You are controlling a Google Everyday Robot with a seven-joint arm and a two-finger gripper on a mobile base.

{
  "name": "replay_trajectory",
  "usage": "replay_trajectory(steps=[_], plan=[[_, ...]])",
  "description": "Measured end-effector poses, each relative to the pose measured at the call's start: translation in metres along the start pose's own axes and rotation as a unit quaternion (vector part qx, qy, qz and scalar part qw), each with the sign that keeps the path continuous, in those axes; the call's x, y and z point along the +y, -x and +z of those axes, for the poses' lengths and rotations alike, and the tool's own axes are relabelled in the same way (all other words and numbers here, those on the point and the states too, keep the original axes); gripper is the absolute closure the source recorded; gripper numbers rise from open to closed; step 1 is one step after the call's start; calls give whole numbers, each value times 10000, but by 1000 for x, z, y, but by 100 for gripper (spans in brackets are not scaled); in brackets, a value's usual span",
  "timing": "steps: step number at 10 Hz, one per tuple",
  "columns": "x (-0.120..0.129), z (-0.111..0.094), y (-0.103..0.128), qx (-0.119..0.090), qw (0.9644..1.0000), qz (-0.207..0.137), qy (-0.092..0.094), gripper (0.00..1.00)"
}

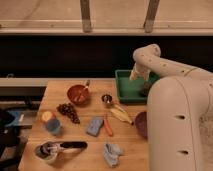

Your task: Place eraser in tray

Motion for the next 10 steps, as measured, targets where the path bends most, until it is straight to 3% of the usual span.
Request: replay_trajectory(steps=[2, 4, 7, 8, 10], plan=[[1, 1, 0, 35, 10000, 14, -28, 34], [-11, 14, -8, 272, 9989, 181, -324, 34], [-64, 34, -34, 655, 9932, 607, -743, 34], [-78, 46, -46, 821, 9903, 789, -796, 34], [-96, 72, -65, 1060, 9849, 1166, -719, 34]])
